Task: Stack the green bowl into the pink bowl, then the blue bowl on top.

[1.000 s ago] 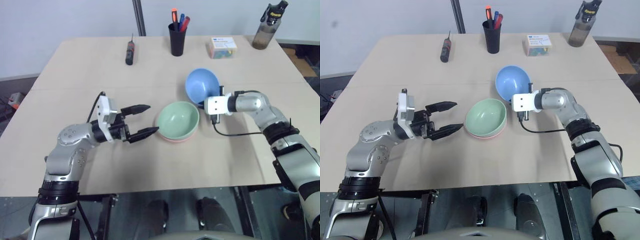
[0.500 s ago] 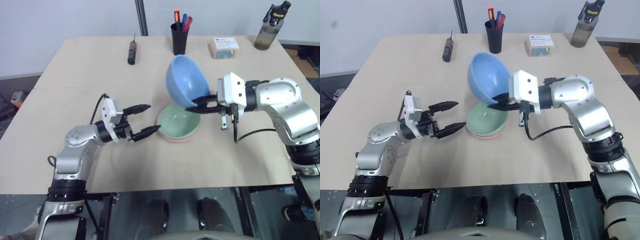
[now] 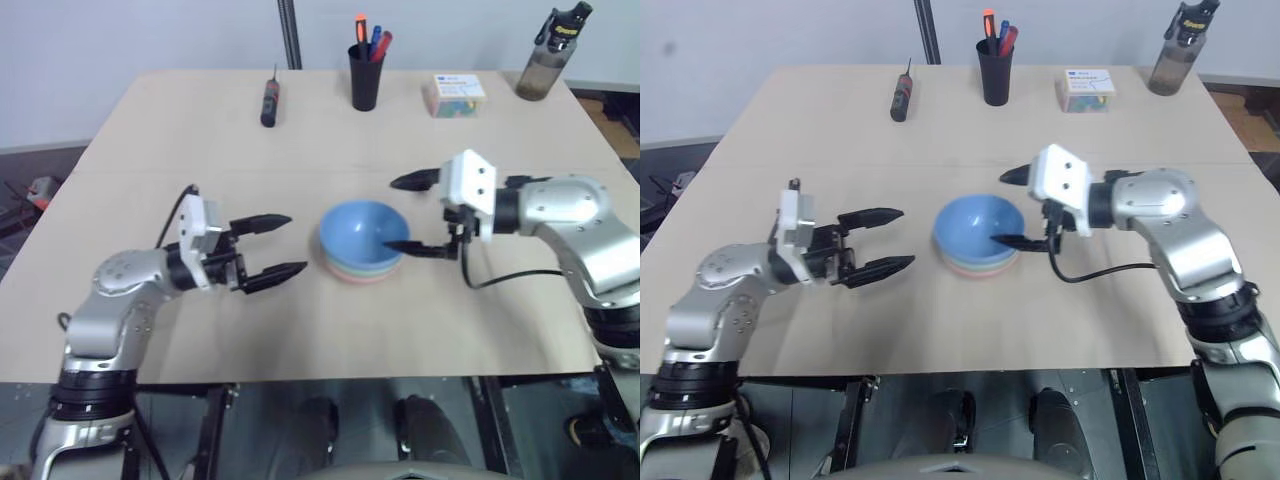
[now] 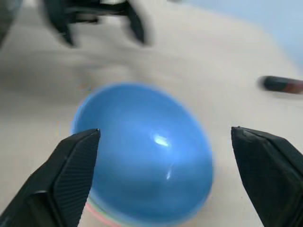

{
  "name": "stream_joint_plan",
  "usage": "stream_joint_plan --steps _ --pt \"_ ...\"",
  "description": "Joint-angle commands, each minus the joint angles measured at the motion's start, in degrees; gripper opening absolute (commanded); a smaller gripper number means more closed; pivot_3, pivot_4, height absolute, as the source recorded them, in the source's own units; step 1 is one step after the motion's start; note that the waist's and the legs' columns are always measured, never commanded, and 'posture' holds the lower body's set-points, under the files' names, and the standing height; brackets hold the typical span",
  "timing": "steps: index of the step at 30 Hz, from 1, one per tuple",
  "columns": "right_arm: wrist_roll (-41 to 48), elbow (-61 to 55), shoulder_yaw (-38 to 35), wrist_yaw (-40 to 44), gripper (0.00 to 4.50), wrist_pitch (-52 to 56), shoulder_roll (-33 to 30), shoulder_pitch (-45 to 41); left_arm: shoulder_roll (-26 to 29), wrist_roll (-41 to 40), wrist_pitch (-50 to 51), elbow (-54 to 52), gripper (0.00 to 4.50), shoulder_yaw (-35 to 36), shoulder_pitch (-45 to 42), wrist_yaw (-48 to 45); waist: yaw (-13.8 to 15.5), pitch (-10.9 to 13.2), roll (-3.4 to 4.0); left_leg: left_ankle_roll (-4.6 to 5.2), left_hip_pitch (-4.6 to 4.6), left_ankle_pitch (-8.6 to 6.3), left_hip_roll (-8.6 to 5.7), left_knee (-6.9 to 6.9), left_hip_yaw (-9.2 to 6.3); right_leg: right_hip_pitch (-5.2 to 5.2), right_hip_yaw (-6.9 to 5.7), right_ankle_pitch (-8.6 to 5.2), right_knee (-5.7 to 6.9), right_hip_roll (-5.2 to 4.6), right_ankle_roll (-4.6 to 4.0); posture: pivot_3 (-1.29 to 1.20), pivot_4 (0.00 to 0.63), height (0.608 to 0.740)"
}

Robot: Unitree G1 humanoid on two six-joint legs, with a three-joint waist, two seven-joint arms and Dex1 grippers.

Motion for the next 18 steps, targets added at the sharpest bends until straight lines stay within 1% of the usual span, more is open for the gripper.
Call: stream_joint_plan --steps 1,6,10,14,18 --pt "6.07 -7.41 -9.92 -2.33 4.42 5.46 -2.95 5.59 3.15 -3.84 2.32 -4.05 4.50 5.11 2.59 -1.05 0.14 0.00 0.00 0.01 -0.22 0.00 -0.02 0.09 -0.10 -0.12 -0.09 0.00 -0.03 -0.03 0.00 0.00 0.150 0.740" --pt "9.03 -10.86 -23.14 -1.53 4.42 8.71 -9.78 18.67 7.34 -7.00 5.63 -6.12 4.50 11.63 6.67 -1.34 0.23 0.00 0.00 0.02 -0.26 -0.01 -0.06 0.06 -0.13 -0.14 -0.13 0.00 -0.06 -0.06 0.00 0.00 0.150 0.740" --pt "11.80 -12.37 -31.81 0.28 4.42 10.48 -13.03 27.54 9.68 -7.16 7.99 -7.60 4.50 15.05 8.91 0.69 0.08 0.00 0.01 0.13 -0.19 -0.07 -0.03 0.06 -0.08 -0.08 -0.11 0.00 -0.02 -0.03 0.00 0.00 0.150 0.740" --pt "13.50 -12.91 -36.52 1.05 4.42 10.67 -14.76 32.68 11.80 -5.39 7.77 -8.65 4.50 16.39 10.94 0.43 -0.17 -0.01 0.02 0.27 0.01 -0.15 0.01 0.06 -0.01 0.07 -0.04 0.00 0.02 0.01 0.00 0.00 0.150 0.740" --pt "15.15 -12.89 -37.32 0.74 4.42 10.75 -15.81 33.23 14.18 -6.92 10.21 -9.17 4.50 15.96 12.03 -2.00 -0.15 0.00 0.02 0.28 0.23 -0.16 0.02 0.05 0.08 0.24 0.02 0.00 0.04 0.03 0.00 0.00 0.150 0.740"
